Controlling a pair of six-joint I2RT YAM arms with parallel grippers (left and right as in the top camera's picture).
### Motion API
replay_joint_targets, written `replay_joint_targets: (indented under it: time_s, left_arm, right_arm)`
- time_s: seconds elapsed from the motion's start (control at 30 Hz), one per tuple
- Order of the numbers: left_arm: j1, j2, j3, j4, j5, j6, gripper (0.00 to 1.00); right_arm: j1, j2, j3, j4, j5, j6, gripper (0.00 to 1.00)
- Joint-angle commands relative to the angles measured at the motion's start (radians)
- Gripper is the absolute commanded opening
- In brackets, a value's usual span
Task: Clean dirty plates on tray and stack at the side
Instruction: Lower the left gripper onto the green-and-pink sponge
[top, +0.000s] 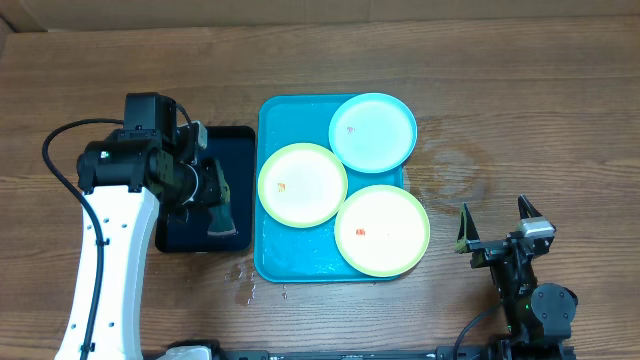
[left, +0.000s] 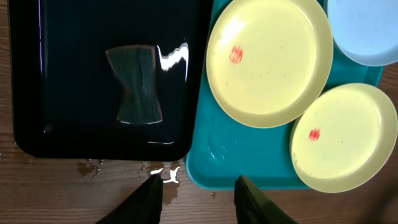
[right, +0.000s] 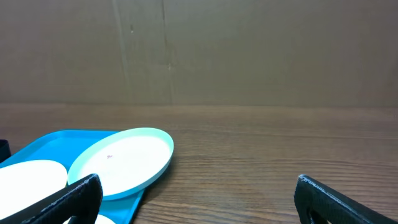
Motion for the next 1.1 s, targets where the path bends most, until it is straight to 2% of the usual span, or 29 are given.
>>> replay_joint_targets:
  time_s: [0.0,0.2,0.5,0.6,0.67,0.83,1.0,1.07]
  left_arm:
    - [-0.003,0.0,0.028,-0.003,-0.034,0.045,0.42]
    - [-0.003,0.001,0.028,-0.002,-0.082,0.037,0.47]
    - [-0.003,0.004,0.028,0.001,-0.084,0.037,0.49]
    - [-0.003,0.005,0.028,0.002,-0.084,0.037,0.57]
    - [-0.003,0.007,0.028,0.007,-0.084,0.037,0.58]
    - [-0.001,0.007,0.028,0.036,-0.084,0.031,0.44]
    - [0.001,0.007,0.028,0.069,-0.085,-0.016,0.17]
    - [0.001,0.007,0.028,0.073,-0.085,-0.017,0.16]
  right_arm:
    - [-0.001,-0.005,-0.011,0.005,0.006,-0.001,1.0]
    - [-0.001,-0.005,-0.011,0.005,0.006,-0.001,1.0]
    - [-0.001,-0.005,-0.011,0.005,0.006,-0.001,1.0]
    - [-0.001,-0.005,-0.011,0.005,0.006,-0.001,1.0]
    - [-0.001,-0.005,-0.011,0.005,0.006,-0.001,1.0]
    - [-0.001,-0.005,-0.011,0.005,0.006,-0.001,1.0]
    - [-0.001,-0.005,-0.011,0.005,0.006,-0.001,1.0]
    - [-0.001,-0.005,-0.011,0.005,0.006,-0.001,1.0]
